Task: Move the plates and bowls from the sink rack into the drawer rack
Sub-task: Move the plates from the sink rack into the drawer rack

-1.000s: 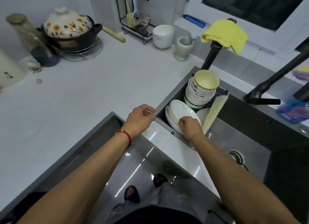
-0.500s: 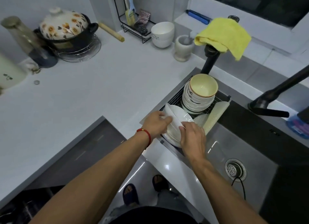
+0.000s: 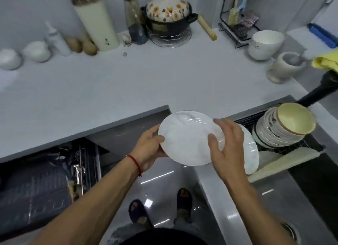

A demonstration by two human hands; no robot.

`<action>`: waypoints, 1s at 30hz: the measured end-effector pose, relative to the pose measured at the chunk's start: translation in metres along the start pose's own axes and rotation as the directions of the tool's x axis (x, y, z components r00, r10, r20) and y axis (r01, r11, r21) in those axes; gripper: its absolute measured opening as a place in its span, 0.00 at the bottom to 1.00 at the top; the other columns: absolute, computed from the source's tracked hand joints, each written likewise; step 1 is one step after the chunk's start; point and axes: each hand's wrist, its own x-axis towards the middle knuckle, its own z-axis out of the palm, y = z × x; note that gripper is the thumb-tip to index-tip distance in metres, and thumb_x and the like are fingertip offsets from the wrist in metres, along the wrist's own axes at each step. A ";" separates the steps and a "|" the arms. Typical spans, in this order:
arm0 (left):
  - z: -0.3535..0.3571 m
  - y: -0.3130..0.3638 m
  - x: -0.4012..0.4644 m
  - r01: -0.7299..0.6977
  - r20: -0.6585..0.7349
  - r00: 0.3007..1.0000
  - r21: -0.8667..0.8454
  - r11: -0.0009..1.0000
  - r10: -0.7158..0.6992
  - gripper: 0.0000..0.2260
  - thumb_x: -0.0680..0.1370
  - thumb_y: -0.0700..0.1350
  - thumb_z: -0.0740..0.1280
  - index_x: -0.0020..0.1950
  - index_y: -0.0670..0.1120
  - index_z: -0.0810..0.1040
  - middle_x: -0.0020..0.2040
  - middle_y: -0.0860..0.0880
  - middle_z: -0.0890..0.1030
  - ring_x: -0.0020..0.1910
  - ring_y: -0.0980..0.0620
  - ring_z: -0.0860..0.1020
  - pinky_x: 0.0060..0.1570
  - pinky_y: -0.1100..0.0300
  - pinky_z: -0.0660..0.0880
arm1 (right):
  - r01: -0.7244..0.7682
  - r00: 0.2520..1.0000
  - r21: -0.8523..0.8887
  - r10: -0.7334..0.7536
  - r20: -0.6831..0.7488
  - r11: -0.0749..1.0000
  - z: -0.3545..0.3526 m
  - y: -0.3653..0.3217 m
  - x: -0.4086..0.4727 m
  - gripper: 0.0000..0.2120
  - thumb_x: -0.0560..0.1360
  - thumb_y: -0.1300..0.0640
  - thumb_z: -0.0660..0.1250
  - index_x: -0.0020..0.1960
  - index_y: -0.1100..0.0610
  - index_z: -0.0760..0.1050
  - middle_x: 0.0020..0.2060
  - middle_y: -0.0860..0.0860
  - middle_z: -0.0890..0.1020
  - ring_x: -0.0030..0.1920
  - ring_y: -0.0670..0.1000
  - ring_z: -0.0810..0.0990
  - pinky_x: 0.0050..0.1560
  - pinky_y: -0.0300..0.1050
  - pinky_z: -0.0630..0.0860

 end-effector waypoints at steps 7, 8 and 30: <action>-0.158 -0.034 -0.073 -0.125 -0.251 0.967 -0.299 0.946 0.048 0.23 0.79 0.30 0.58 0.67 0.49 0.80 0.61 0.45 0.84 0.54 0.44 0.84 0.43 0.47 0.81 | -0.718 0.607 0.323 0.328 0.724 0.617 0.101 -0.069 -0.010 0.16 0.84 0.51 0.61 0.65 0.56 0.81 0.58 0.56 0.87 0.53 0.54 0.88 0.46 0.48 0.84; -0.182 -0.041 -0.086 -0.145 -0.283 0.958 -0.328 0.933 0.050 0.22 0.79 0.30 0.58 0.67 0.49 0.79 0.61 0.45 0.84 0.55 0.44 0.84 0.44 0.47 0.82 | -0.739 0.571 0.334 0.280 0.772 0.585 0.121 -0.080 -0.018 0.16 0.83 0.52 0.62 0.65 0.58 0.81 0.59 0.59 0.86 0.55 0.57 0.87 0.47 0.50 0.85; -0.634 -0.168 -0.260 -0.142 -0.720 0.661 -0.396 0.907 -0.211 0.20 0.80 0.34 0.62 0.72 0.42 0.69 0.64 0.40 0.77 0.60 0.41 0.79 0.57 0.46 0.81 | -0.695 0.380 0.066 0.288 0.879 0.716 0.565 -0.314 -0.273 0.11 0.78 0.63 0.70 0.56 0.70 0.79 0.46 0.63 0.88 0.47 0.60 0.89 0.44 0.47 0.87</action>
